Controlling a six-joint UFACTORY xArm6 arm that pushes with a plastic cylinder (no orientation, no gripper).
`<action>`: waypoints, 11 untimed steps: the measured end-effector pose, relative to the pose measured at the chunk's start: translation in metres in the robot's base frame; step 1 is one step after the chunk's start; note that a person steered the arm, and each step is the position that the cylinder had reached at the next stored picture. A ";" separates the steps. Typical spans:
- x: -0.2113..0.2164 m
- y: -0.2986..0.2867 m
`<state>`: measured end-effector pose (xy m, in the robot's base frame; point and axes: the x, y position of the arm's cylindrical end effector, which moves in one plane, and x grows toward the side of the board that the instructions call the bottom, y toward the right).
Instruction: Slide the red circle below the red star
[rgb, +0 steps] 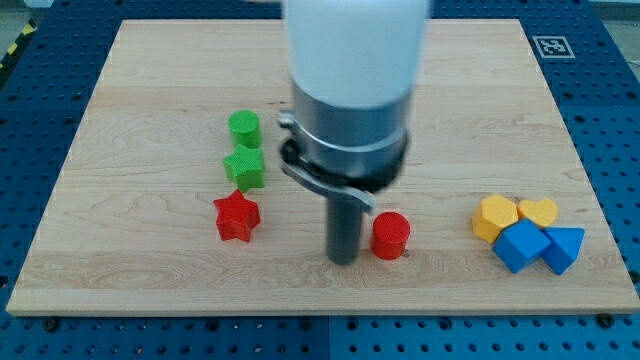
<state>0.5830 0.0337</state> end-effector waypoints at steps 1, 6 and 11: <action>0.011 0.073; 0.032 0.104; -0.022 0.105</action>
<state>0.5608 0.1386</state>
